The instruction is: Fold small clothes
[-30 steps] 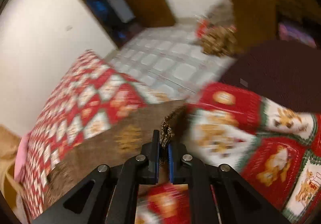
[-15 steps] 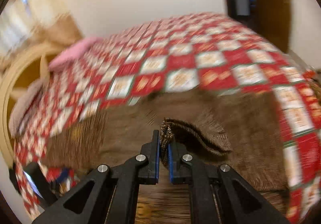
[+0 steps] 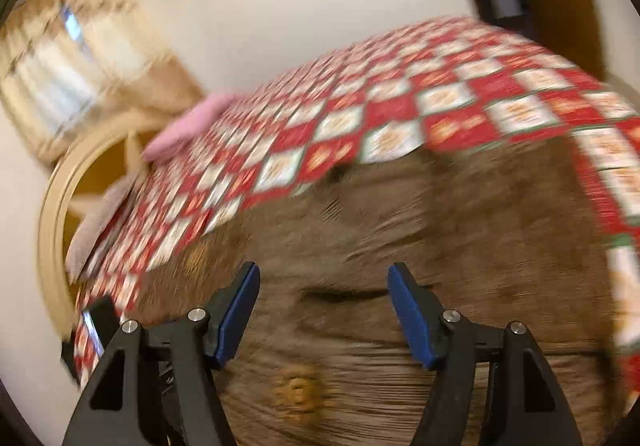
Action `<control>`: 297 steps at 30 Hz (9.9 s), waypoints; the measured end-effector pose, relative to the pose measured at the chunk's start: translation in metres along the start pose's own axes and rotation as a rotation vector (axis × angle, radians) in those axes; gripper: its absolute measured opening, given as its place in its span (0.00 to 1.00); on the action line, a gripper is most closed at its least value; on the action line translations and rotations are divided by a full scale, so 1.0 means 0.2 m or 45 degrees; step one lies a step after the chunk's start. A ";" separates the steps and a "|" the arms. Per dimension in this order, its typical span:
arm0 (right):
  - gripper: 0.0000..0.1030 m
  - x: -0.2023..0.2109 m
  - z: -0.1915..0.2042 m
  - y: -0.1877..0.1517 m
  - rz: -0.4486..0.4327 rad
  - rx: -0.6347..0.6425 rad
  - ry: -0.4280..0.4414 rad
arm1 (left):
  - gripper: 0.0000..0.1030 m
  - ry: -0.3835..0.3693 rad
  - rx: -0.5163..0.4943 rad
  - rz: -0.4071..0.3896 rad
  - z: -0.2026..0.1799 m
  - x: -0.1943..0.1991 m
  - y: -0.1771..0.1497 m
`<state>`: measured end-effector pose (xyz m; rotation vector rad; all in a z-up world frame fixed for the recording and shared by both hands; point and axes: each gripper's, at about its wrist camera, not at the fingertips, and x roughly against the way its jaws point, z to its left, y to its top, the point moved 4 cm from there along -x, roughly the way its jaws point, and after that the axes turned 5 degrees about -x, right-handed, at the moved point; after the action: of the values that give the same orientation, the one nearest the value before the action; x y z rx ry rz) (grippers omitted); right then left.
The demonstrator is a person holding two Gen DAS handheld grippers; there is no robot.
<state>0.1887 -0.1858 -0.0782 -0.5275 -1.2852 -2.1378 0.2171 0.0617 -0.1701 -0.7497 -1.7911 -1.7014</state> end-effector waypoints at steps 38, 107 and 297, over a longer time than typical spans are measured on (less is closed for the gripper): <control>0.26 -0.47 -0.06 0.04 0.227 0.315 -0.510 | 1.00 0.009 -0.006 -0.002 0.00 0.00 0.00; 0.64 0.05 -0.40 -0.25 -0.070 0.292 -0.533 | 0.12 -0.167 -0.069 -0.344 -0.07 0.26 0.51; 0.54 0.15 -0.68 -0.11 0.051 0.247 -0.552 | 0.08 -0.682 -0.712 0.138 -0.86 -0.31 0.44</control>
<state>0.1469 -0.3058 -0.1373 -0.9594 -1.6755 -1.8989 0.3254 -0.1086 -0.1460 -1.6369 -1.5372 -2.0844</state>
